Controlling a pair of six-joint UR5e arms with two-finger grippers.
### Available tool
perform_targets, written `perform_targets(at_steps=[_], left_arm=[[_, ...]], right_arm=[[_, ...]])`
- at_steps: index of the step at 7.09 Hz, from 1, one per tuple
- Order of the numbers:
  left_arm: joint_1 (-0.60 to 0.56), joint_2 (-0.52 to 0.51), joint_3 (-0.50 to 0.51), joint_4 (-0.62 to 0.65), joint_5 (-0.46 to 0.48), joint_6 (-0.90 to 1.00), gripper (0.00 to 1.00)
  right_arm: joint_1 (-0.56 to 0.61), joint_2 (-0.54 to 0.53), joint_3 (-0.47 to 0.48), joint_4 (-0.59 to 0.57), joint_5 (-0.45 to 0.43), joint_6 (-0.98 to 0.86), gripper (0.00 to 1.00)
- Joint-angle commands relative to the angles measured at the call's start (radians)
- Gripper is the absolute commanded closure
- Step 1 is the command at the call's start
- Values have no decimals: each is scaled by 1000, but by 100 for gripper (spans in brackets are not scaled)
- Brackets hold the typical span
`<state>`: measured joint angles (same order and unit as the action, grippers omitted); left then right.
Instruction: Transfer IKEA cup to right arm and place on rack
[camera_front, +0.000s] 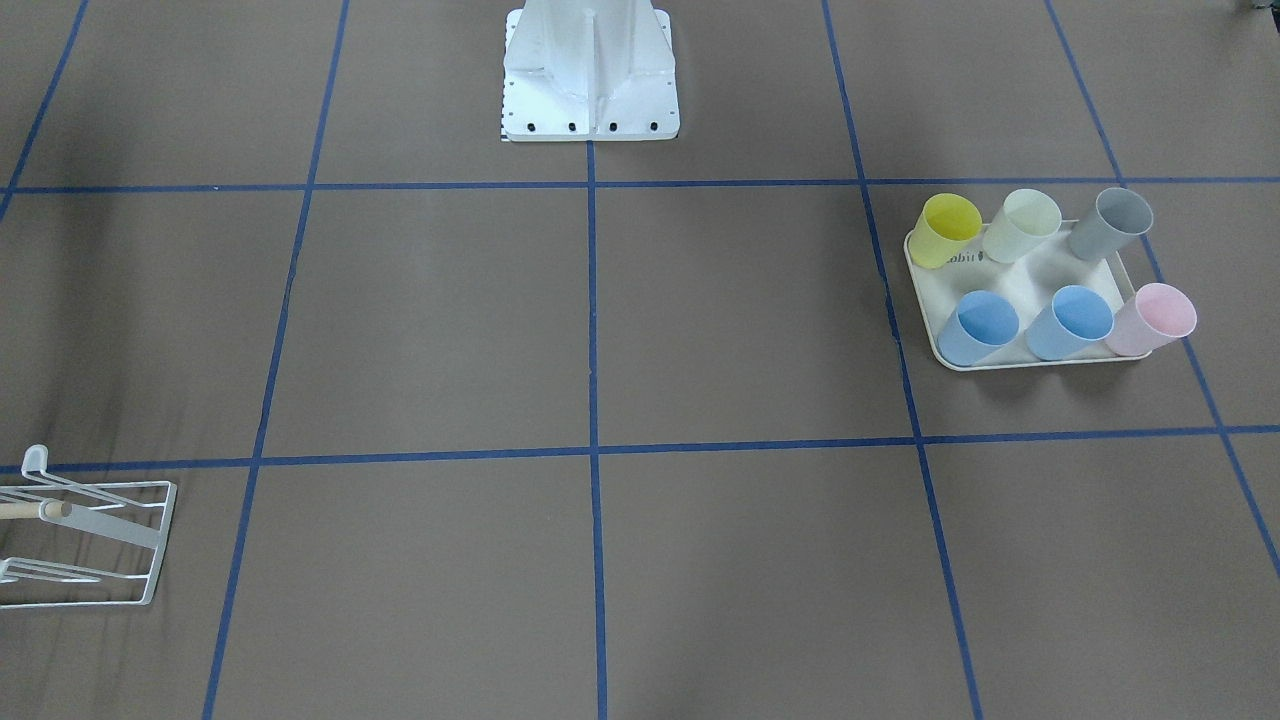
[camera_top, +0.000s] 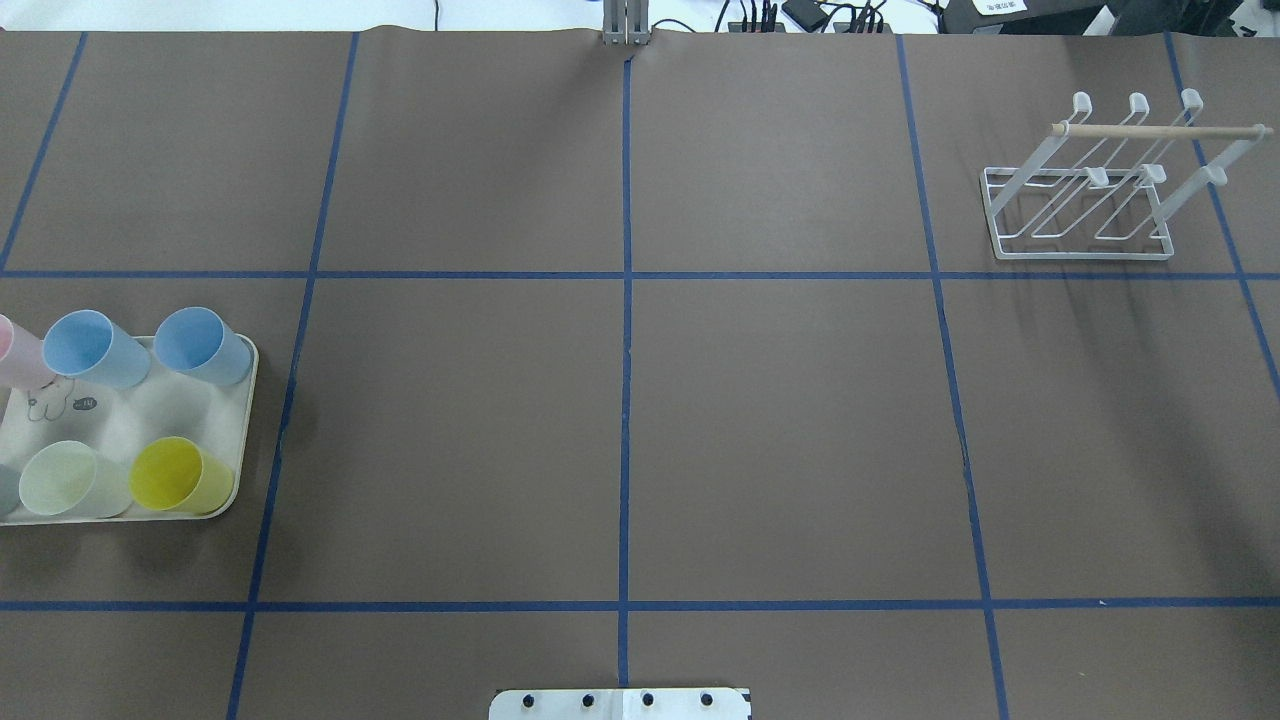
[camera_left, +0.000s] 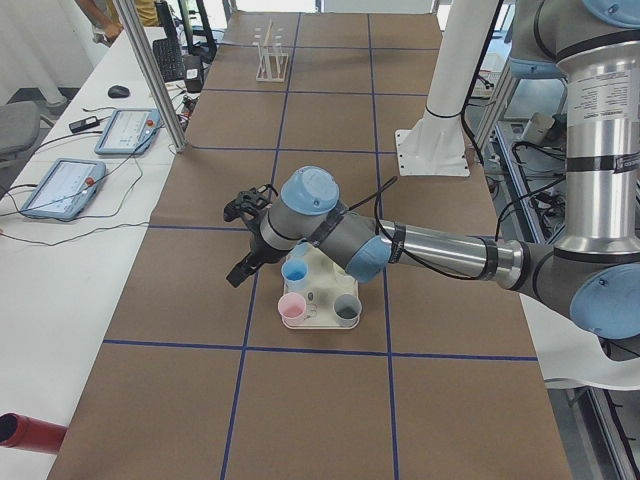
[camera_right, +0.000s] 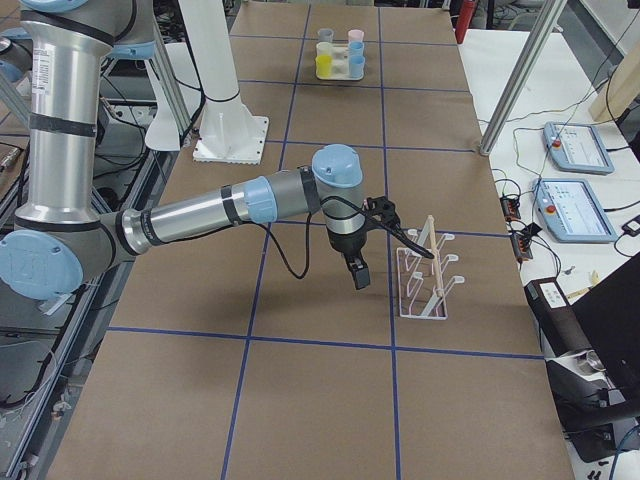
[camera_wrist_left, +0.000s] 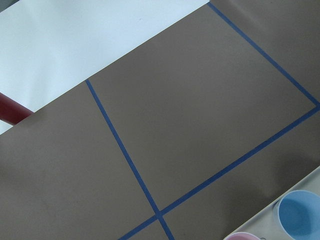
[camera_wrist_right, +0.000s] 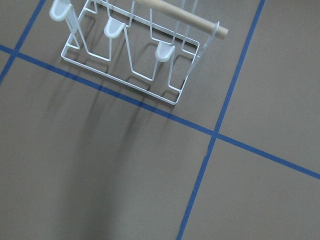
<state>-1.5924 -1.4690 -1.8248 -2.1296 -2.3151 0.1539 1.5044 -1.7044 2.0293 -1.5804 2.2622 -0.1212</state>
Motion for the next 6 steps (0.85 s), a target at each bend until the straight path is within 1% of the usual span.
perform_targets(at_steps=[1,2,3,4,5,6], left_arm=[[67,6,45,-99,0,4,0],[101,7,92,-137,0,-3,0],[124,7,160,-218,8,-49,0],[178,9,239,-346,28,-154,0],[236,7,327,-494,89,-253,0],[309,9,379,-572,148,-302,0]], right_arm=[[-75,8,5,127,23,21,1],[-107,-3,5,152,90,88,1],[-151,-1,12,175,121,186,1],[-205,-1,11,241,122,286,1],[-249,-1,12,302,117,370,1],[-259,-1,12,315,120,386,1]])
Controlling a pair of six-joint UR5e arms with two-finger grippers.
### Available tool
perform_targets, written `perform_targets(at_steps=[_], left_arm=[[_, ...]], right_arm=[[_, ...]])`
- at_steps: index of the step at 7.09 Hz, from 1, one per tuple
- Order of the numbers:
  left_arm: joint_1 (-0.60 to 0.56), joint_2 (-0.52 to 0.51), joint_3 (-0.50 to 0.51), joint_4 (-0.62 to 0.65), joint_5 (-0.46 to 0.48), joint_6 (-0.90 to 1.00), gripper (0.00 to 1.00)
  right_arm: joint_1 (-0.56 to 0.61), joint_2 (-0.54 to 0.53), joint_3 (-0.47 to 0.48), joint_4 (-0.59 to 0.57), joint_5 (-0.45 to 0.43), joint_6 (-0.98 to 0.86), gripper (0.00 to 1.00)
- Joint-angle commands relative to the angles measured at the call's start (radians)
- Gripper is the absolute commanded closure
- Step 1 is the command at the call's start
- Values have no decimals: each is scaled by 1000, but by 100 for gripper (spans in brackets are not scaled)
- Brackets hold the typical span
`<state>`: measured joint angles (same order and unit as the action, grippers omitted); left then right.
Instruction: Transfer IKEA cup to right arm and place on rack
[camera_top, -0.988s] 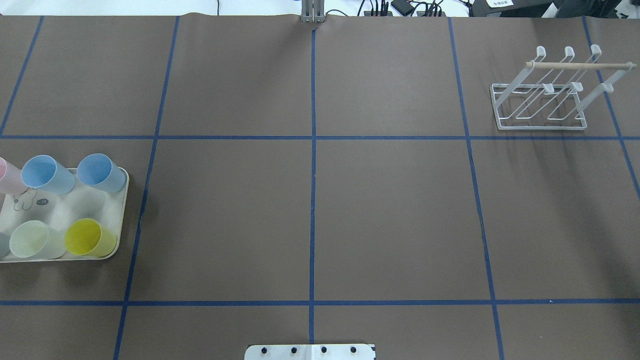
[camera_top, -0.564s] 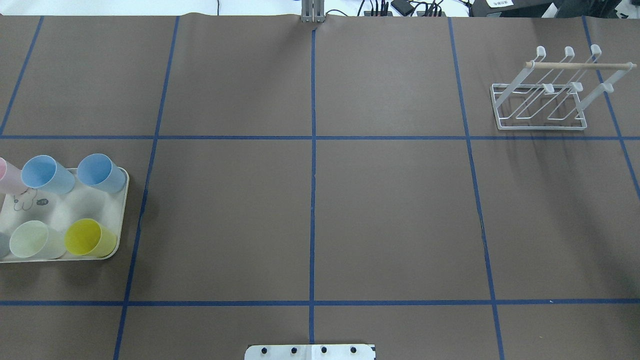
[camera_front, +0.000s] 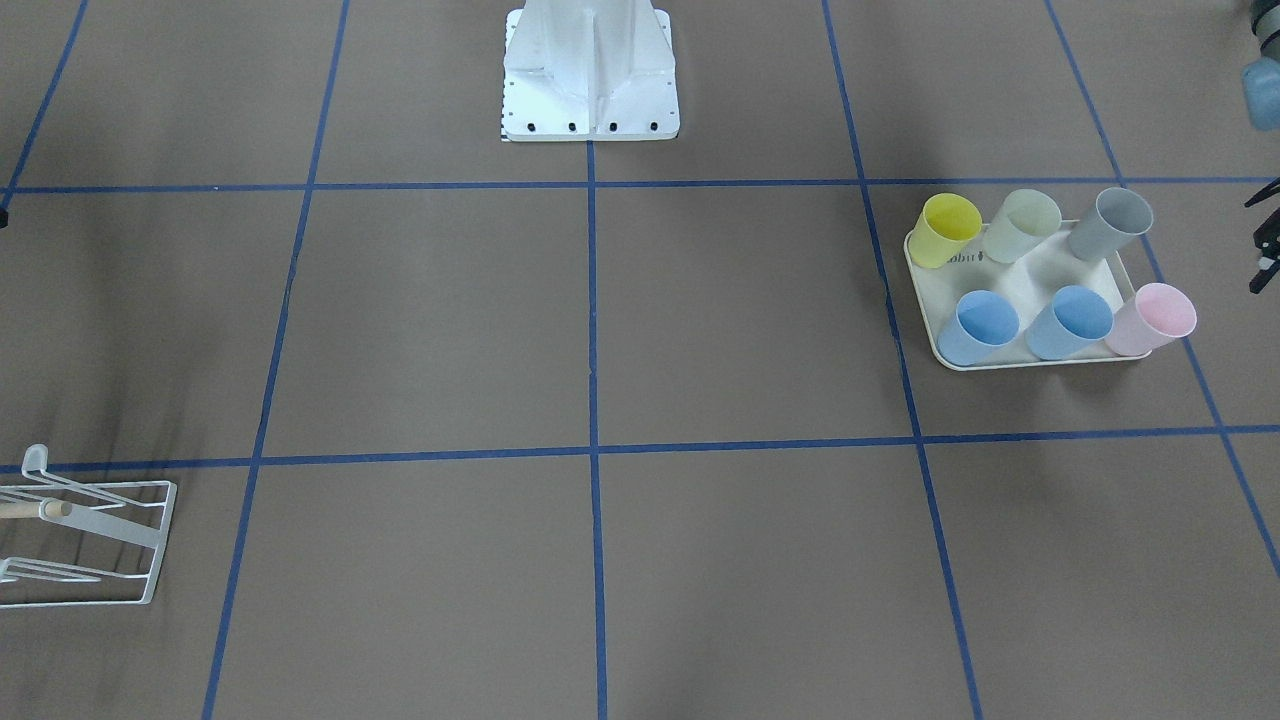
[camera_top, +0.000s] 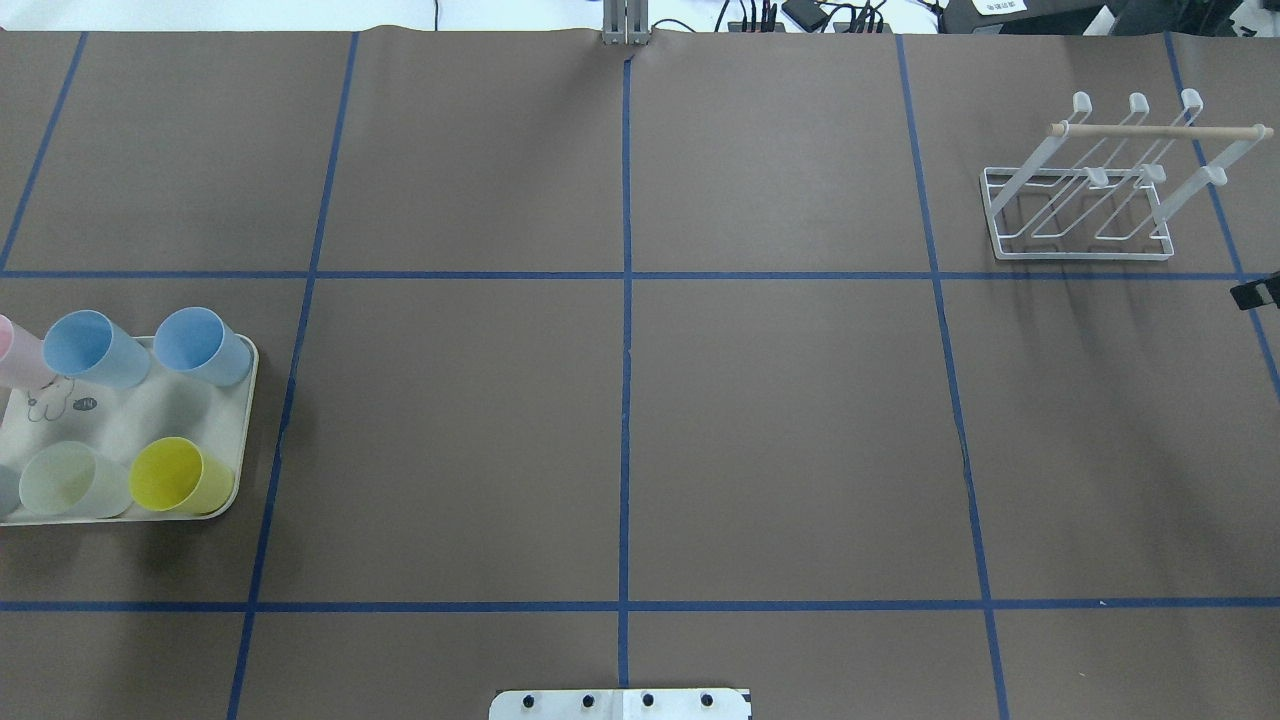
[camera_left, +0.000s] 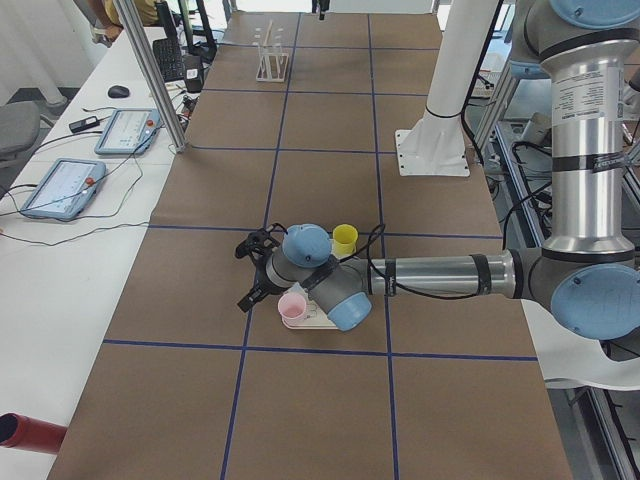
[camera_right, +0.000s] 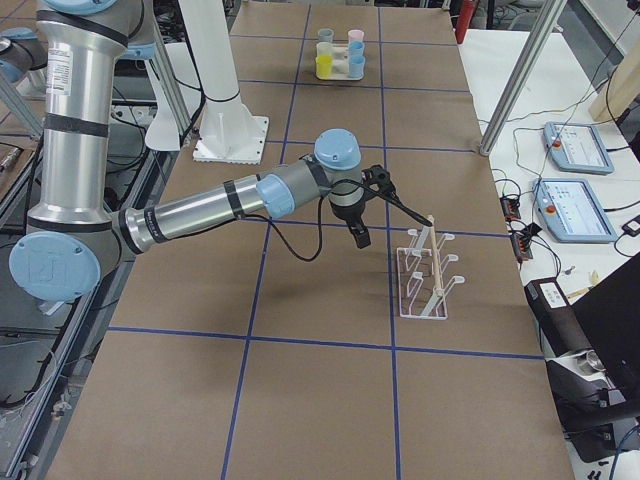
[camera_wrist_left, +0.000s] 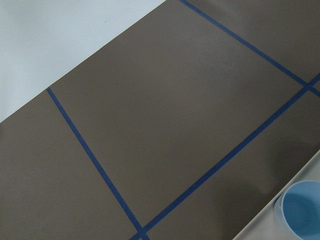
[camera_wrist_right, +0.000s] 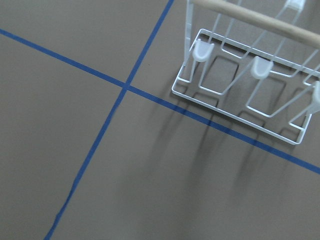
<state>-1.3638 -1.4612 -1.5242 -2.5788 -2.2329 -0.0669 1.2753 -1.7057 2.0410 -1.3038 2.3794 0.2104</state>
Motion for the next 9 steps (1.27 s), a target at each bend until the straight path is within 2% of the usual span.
perform_targets(at_steps=[1,4,5,7,8,9], left_arm=[[97,2,107,-159,74,-86,0],[147,4,145,-193,76,-99,0],[152,4,160,-213,76,-100,3],[153,4,168,-216,68,-100,55],[161,4,170,-216,67,-100,62],[175,4,168,-216,64,-100,62]], right_arm=[[-30,0,1,40,4,55,1],[-30,0,1,40,4,55,1],[-30,0,1,40,3,55,1],[-30,1,1,40,0,53,1],[-30,3,1,40,-2,53,1],[-30,6,-1,40,-3,53,1]])
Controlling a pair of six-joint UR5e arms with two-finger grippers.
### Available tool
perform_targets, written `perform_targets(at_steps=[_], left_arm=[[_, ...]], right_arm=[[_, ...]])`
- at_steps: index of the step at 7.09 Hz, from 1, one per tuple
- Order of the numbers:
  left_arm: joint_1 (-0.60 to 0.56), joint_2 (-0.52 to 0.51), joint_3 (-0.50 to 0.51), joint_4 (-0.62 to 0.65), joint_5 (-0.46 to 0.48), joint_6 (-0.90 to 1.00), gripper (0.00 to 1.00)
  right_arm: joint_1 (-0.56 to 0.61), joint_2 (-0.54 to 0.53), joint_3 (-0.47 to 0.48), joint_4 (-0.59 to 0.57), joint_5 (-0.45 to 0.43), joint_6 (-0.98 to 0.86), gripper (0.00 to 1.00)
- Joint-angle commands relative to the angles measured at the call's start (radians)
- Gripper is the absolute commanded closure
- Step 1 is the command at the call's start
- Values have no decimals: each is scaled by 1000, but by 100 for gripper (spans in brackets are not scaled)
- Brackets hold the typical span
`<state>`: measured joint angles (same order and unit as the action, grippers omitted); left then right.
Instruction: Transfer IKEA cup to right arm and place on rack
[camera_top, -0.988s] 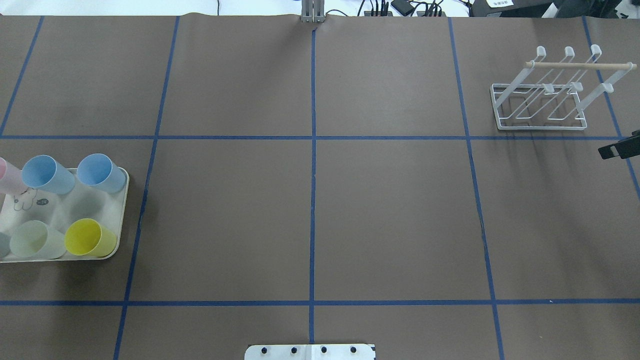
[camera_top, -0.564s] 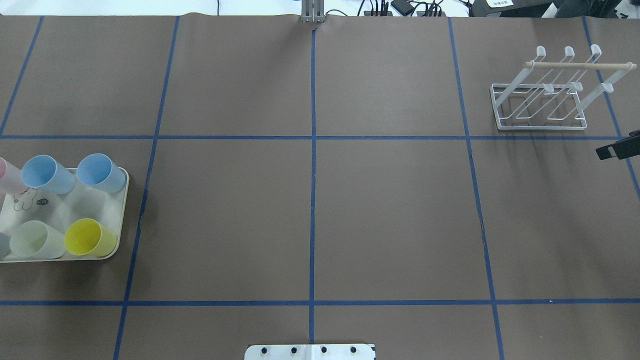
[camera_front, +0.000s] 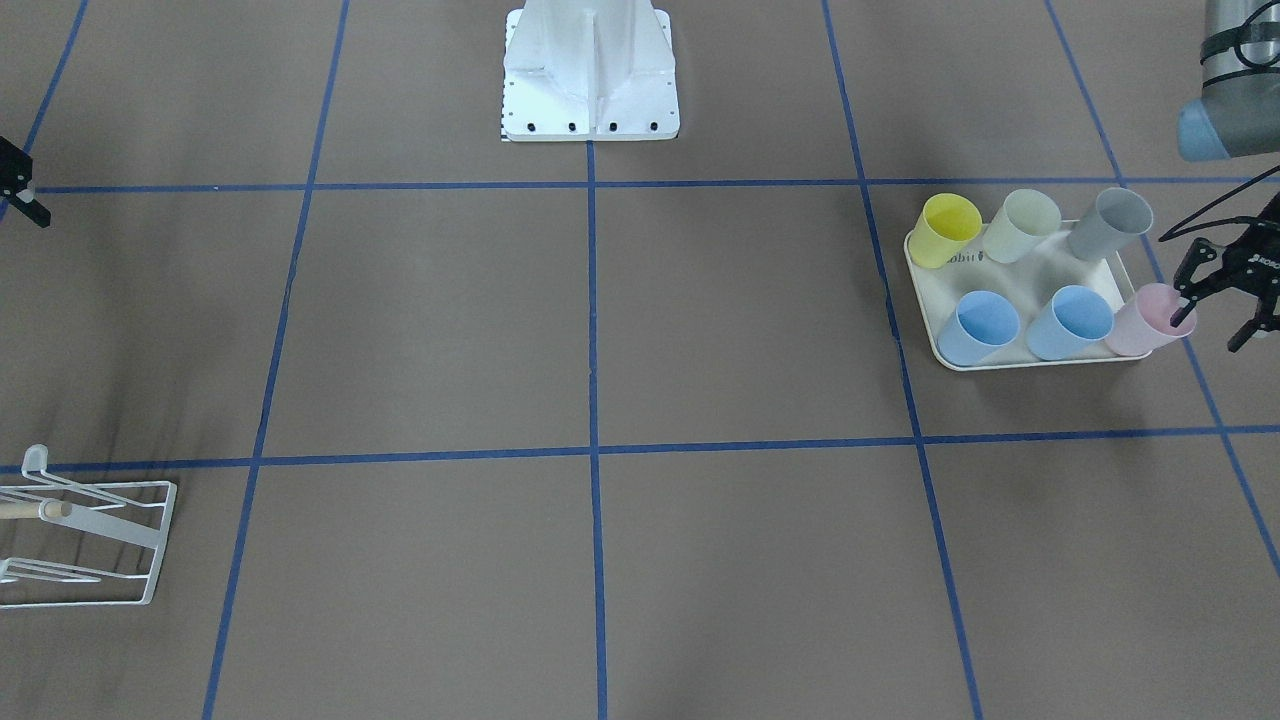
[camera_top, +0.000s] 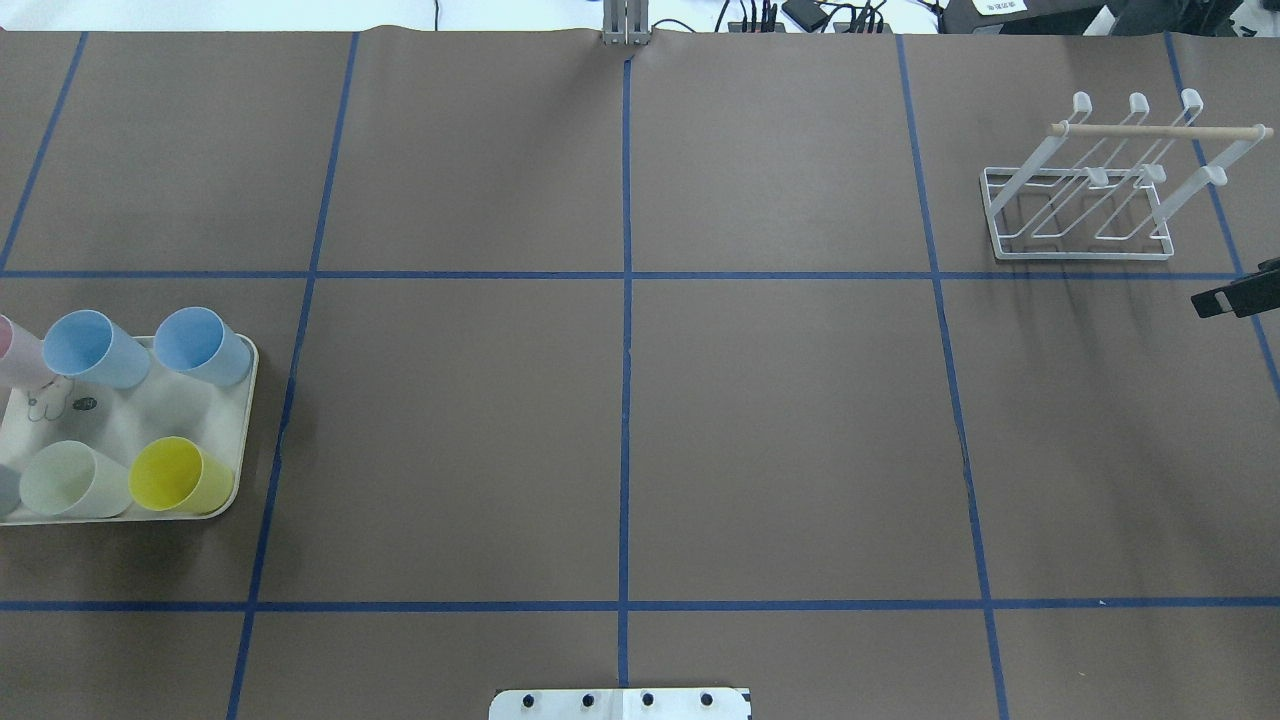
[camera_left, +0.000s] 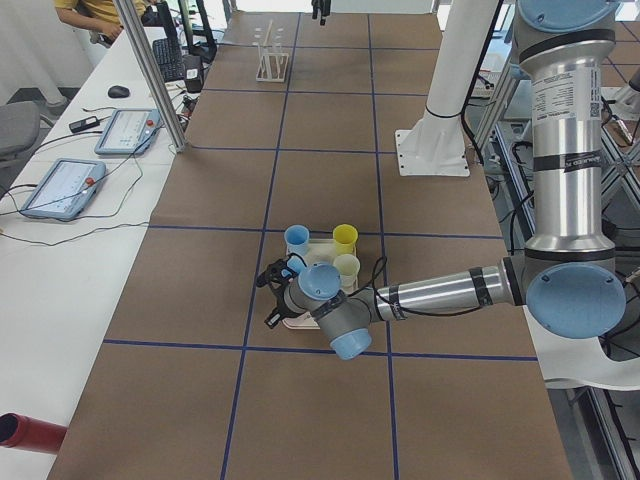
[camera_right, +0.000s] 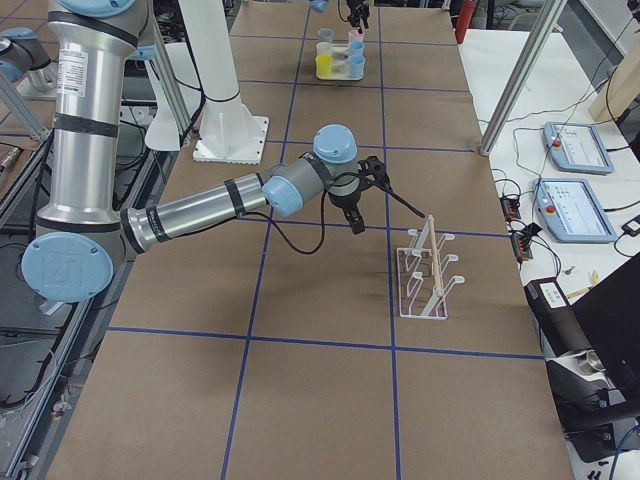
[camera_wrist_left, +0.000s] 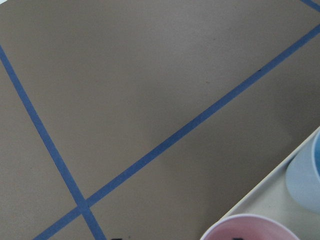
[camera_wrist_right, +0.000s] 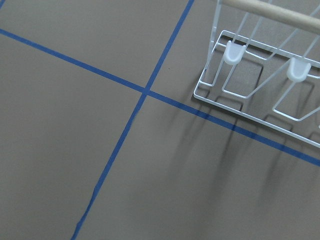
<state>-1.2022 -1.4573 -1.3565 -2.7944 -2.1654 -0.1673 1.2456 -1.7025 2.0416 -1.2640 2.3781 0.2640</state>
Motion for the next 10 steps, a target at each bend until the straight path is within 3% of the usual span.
perform_targets(at_steps=[1,2,3,4,5,7,9,10], left_arm=[[19,0,2,-1,-4,0,62],[19,0,2,-1,-5,2,62],[19,0,0,-4,-7,5,87],[18,5,-1,-13,-7,5,100],[16,8,-9,-16,-7,5,100],[-12,-1,-19,-13,-127,6,100],[-169,-29,-67,28,-129,2,100],[-227,-55,-149,149,-134,2,100]], right_arm=[[0,4,-1,0,-2,0,1],[0,6,-1,0,-2,0,1],[0,6,0,0,-2,0,1],[0,7,0,0,-2,0,1],[-2,7,0,2,-2,0,1],[-2,10,-6,63,-3,0,1],[-5,36,-26,147,1,5,1],[-8,72,-56,203,1,4,1]])
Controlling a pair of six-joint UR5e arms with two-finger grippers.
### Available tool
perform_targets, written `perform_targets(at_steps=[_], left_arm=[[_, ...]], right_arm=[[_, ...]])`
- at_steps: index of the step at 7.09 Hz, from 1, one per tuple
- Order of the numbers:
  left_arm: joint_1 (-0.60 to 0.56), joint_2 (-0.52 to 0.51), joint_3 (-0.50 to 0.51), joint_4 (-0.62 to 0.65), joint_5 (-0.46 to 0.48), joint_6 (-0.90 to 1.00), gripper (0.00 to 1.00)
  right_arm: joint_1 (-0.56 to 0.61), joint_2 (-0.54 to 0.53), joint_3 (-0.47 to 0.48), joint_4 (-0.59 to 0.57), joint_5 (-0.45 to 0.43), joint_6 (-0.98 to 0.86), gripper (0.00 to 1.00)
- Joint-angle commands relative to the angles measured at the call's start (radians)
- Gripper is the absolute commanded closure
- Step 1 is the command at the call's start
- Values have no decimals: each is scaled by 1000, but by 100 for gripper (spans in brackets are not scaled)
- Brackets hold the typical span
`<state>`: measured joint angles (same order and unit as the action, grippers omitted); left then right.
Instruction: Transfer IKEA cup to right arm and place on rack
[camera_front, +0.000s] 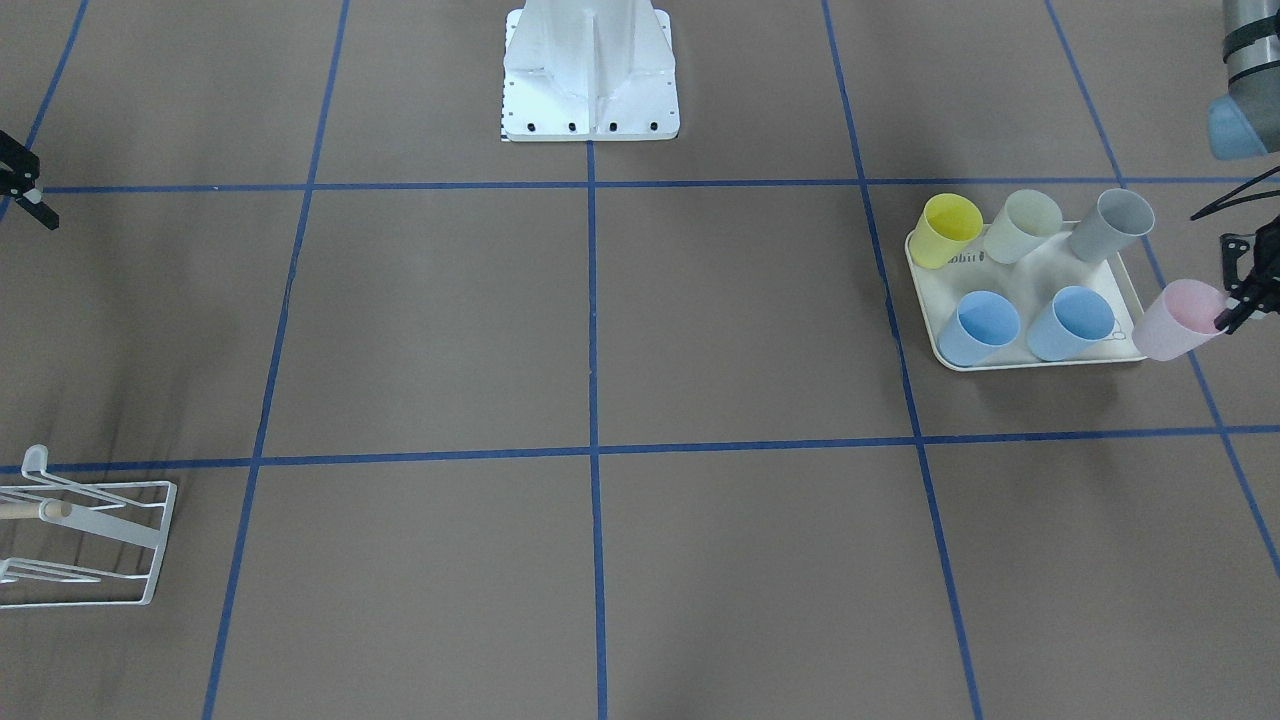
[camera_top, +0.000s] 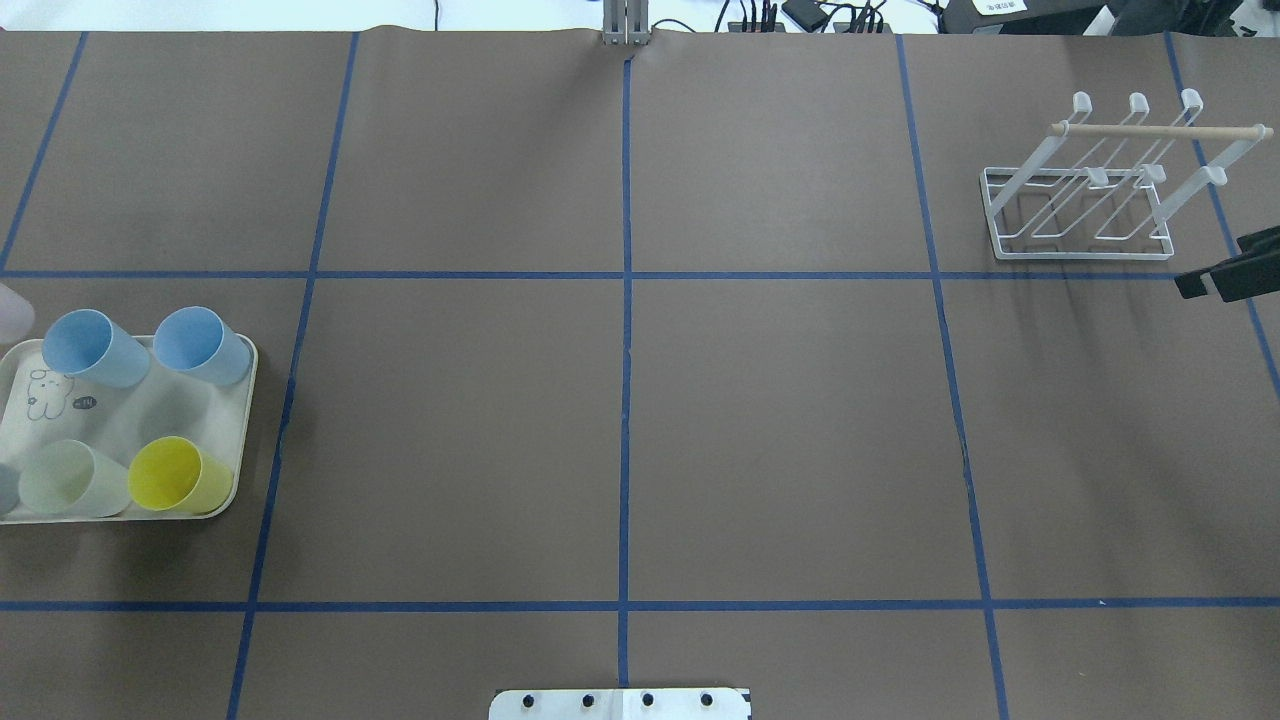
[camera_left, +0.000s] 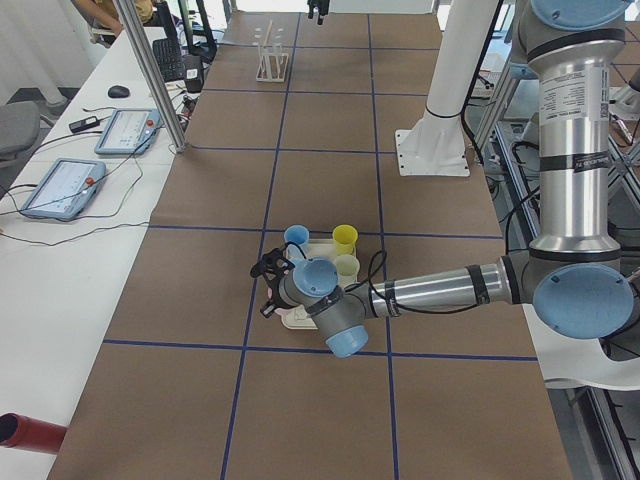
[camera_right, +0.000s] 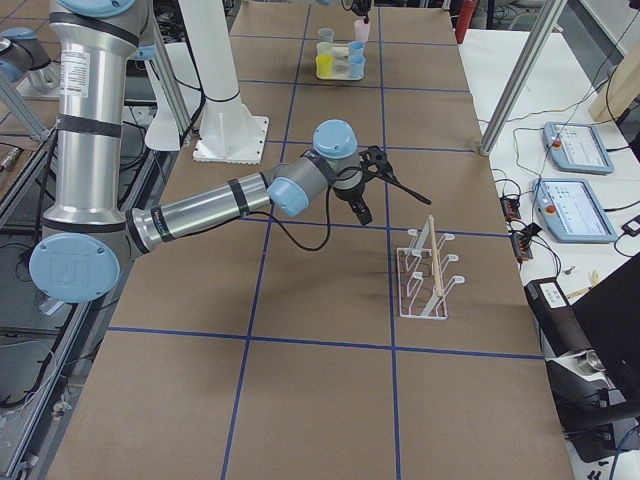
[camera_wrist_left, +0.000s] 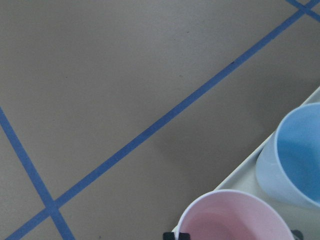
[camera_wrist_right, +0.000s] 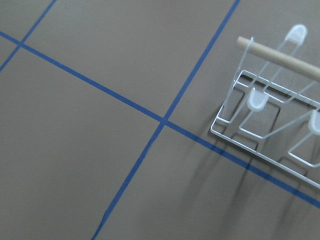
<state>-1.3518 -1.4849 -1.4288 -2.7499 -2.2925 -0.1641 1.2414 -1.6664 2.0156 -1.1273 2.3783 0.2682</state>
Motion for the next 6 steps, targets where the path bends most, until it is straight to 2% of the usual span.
perform_targets(at_steps=[1,2,3,5,6], left_arm=[[-84,-31,-249,304,-5,-20,100],[-84,-31,-419,452,-5,-126,100],[-79,-34,-540,510,-7,-325,100],[27,-87,-661,509,-77,-705,100],[111,-148,-706,503,-77,-915,100]], right_arm=[[-3,48,-47,154,-4,-1,1],[-22,97,-72,232,-4,-1,1],[-45,155,-78,241,-8,-1,1],[-112,194,-80,248,-66,-3,5],[-159,238,-80,248,-80,-1,5]])
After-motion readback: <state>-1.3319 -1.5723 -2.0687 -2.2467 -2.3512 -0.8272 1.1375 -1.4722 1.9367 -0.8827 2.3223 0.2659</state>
